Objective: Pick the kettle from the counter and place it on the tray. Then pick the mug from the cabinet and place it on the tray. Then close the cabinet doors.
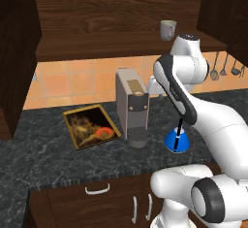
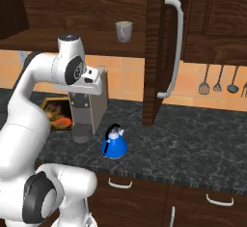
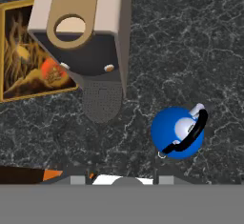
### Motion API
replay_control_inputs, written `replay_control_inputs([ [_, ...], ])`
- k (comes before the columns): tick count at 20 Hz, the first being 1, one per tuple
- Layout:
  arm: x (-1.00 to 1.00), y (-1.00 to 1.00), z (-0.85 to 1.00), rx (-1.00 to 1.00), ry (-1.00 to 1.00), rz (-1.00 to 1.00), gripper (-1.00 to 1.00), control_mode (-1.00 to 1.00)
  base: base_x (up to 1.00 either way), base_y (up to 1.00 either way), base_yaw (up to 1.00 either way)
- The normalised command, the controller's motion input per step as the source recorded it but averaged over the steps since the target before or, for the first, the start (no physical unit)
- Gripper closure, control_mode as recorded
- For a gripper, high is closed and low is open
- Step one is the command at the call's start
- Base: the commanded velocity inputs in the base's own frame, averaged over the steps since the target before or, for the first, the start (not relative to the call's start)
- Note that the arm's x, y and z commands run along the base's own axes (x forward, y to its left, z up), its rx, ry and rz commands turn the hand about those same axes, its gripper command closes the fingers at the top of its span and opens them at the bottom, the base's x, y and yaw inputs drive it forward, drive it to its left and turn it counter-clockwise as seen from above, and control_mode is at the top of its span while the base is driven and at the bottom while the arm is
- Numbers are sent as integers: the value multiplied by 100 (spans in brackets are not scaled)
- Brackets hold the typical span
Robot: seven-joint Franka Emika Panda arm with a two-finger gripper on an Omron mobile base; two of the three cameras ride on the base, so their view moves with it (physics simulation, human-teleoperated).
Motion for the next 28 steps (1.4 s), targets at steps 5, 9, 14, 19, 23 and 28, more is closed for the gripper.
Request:
replay_control_inputs([
  [5, -30, -47, -25, 0, 0, -7, -100, -100, 0, 0, 0],
  [9, -37, -85, -61, 2, 2, -17, -100, -100, 0, 0, 0],
  [14, -4, -25, -35, 2, 2, -4, -100, -100, 0, 0, 0],
  [19, 16, -9, -70, -2, 0, -5, -100, -100, 0, 0, 0],
  [23, 20, -27, -68, 0, 0, -3, -100, -100, 0, 0, 0],
  [28, 29, 0, -46, 1, 0, 0, -100, -100, 0, 0, 0],
])
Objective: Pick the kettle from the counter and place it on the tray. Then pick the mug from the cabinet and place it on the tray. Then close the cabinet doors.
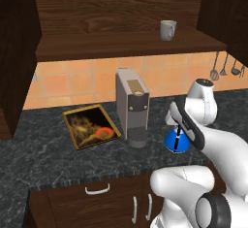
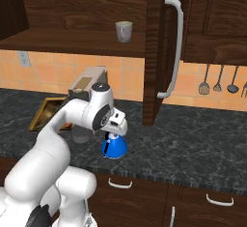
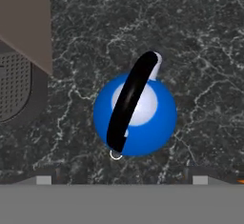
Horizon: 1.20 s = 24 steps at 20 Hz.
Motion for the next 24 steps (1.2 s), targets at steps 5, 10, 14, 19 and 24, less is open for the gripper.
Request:
replay_control_inputs([
  [5, 33, 1, -32, 0, 0, 0, -100, -100, 0, 0, 0],
  [10, 23, 0, -20, 0, 0, 0, -100, -100, 0, 0, 0],
  [14, 0, 0, 0, 0, 0, 0, 100, -100, 0, 0, 0],
  [19, 0, 7, 0, 0, 0, 0, 100, -100, 0, 0, 0],
  [24, -39, 46, 13, 0, -1, 7, 100, -100, 0, 0, 0],
])
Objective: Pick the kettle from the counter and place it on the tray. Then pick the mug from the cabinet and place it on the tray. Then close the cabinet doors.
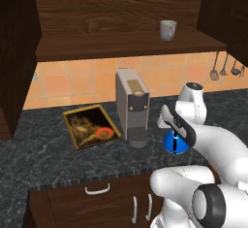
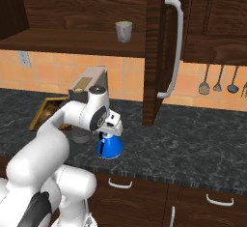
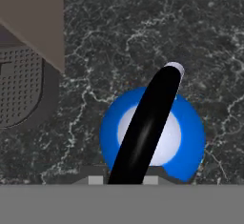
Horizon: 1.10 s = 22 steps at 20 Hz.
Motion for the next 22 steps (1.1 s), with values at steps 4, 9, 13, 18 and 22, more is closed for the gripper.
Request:
replay_control_inputs([
  [4, -90, 70, 70, -6, -5, 11, 100, -100, 0, 0, 0],
  [9, -13, 17, 11, 0, 0, 8, 100, -100, 0, 0, 0],
  [13, 0, 19, 0, 0, 0, 2, 100, -100, 0, 0, 0],
  [18, 0, 82, 1, 0, 0, 3, 100, -100, 0, 0, 0],
  [22, 0, 100, 10, 0, 0, 0, 100, -100, 0, 0, 0],
])
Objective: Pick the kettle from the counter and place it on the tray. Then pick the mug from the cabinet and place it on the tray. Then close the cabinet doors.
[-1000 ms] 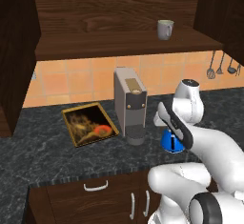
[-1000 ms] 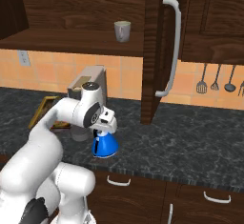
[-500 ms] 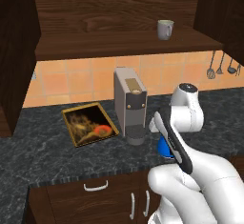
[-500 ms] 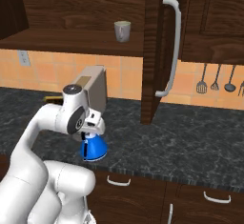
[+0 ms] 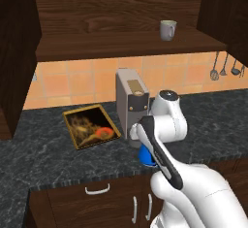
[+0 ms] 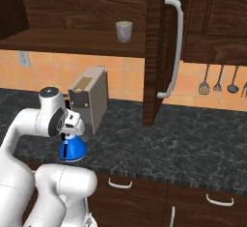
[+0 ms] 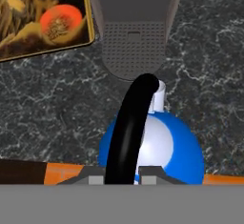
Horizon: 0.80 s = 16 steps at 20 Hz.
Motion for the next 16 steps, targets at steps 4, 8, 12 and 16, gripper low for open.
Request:
replay_control_inputs([
  [4, 0, 100, 20, 0, 0, 0, 100, -100, 0, 0, 0],
  [8, 0, 100, 17, 0, 0, 0, 100, -100, 0, 0, 0],
  [12, 8, 94, 4, -1, 0, -4, 100, -100, 0, 0, 0],
  [16, 0, 7, 0, 0, 0, -2, 100, -100, 0, 0, 0],
])
